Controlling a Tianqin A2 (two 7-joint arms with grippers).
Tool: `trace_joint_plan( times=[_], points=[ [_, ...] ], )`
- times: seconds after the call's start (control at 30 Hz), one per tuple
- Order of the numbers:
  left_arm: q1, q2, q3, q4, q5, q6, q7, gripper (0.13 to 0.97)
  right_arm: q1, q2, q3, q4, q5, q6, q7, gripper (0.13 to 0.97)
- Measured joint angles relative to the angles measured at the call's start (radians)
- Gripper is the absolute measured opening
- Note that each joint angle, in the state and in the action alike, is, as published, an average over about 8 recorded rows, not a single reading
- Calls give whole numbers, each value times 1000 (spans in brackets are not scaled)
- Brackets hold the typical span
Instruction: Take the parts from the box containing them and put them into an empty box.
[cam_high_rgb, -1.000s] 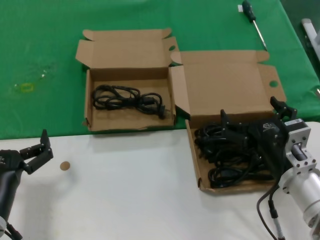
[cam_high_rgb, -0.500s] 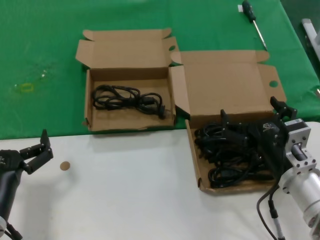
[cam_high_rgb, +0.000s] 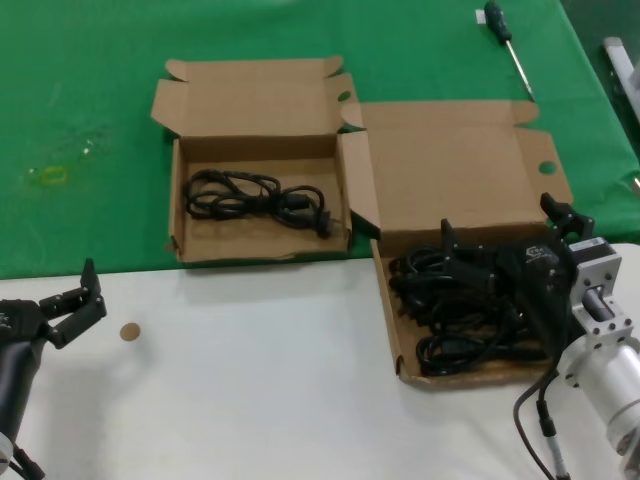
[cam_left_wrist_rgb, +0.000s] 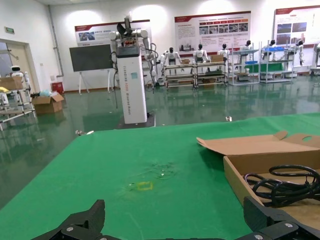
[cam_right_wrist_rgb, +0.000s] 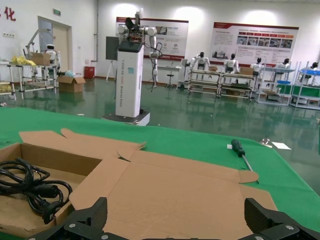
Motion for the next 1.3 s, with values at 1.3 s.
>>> trace_joint_plan(
  times=[1.3],
  points=[
    [0,0,0,0,0,0,0,966,0,0,0,0,0,0,0,966]
  ],
)
